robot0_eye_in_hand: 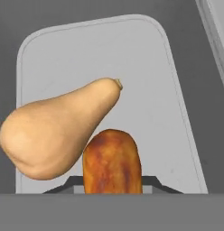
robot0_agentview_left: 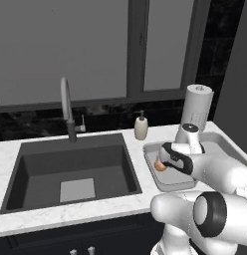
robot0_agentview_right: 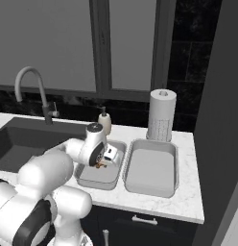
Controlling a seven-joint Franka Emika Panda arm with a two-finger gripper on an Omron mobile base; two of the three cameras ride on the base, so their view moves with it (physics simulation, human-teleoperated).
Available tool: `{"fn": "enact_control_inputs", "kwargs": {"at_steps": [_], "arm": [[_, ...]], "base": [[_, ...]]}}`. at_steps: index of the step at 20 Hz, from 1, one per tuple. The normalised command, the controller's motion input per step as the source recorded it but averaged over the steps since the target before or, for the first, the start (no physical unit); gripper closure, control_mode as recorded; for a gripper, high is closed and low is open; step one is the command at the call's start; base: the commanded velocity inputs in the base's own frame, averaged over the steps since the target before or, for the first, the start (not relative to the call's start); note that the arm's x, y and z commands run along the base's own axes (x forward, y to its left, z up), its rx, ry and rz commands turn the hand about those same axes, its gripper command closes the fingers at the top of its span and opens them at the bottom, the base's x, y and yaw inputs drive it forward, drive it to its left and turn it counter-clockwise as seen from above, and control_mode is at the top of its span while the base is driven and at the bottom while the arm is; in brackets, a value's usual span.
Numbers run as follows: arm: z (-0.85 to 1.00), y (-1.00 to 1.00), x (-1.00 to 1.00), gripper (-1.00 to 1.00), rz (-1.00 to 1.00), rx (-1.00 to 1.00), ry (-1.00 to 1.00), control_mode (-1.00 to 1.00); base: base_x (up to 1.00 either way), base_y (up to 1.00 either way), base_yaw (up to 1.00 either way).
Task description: Place one squash and one chicken drumstick in each tupperware on the nearby counter, to pack two identical lunches.
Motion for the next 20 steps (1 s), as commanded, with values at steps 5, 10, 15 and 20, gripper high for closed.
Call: {"fn": "enact_control_inputs", "kwargs": {"at_steps": [5, 10, 15, 20], "arm": [[-0.51, 0.02, 0.29, 1.00, 0.00, 0.00, 0.16, -1.00], [-0.08, 0.09, 0.02, -1.00, 0.00, 0.00, 0.01, -1.00], [0.11, 0.07, -0.10, -1.00, 0.00, 0.00, -0.04, -1.00], [0.32, 0.03, -0.62, -1.00, 0.00, 0.00, -0.14, -1.00]], "base": [[0.00, 0.00, 0.00], [0.00, 0.00, 0.00], [0.00, 0.00, 0.00], [0.00, 0.00, 0.00]]}}
